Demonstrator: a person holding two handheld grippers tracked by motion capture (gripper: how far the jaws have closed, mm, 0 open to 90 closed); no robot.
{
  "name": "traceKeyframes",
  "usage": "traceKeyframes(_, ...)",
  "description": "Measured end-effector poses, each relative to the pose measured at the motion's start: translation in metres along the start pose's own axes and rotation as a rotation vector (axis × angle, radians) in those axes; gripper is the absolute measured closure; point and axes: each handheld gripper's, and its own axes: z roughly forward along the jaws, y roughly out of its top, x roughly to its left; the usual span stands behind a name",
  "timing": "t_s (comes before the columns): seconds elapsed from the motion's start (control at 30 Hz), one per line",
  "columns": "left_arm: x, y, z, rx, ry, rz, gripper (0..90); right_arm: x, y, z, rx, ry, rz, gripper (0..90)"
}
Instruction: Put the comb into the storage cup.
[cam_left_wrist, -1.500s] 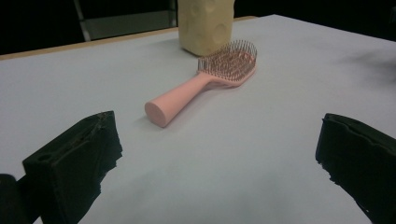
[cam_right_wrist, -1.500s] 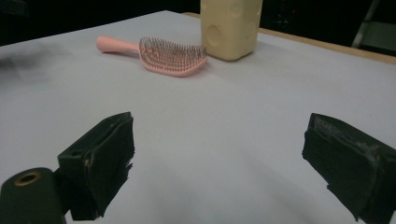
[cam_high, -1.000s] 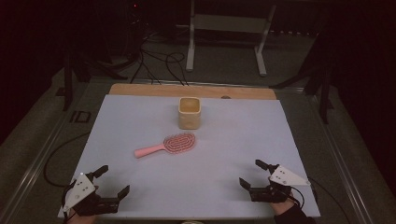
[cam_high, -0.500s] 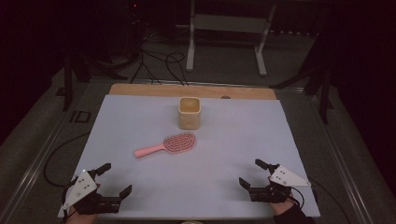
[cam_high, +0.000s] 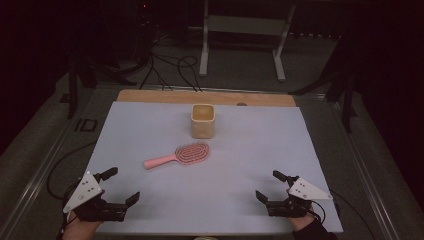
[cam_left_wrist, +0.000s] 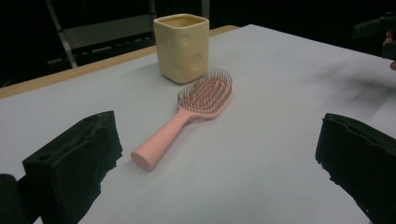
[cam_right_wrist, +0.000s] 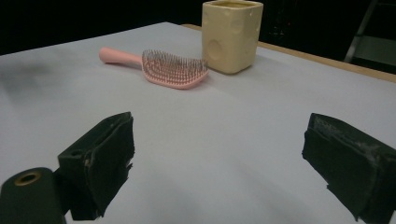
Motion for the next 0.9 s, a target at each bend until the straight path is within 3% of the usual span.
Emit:
traceKeyframes(0.23,0.006,0.009,0.006,0.009,-0.021,-0.031,0.4,0.0,-0.001,0.001,0.003,0.007,0.007,8.8)
traceKeyframes(0.67,0.021,0.029,0.02,0.041,-0.051,-0.025,0.5,0.0,0.0,0.001,0.0,0.006,0.006,8.8)
traceKeyframes(0.9,0.03,0.035,0.035,0.059,-0.039,-0.046,0.5,0.0,0.0,0.0,-0.003,0.008,0.004,8.8)
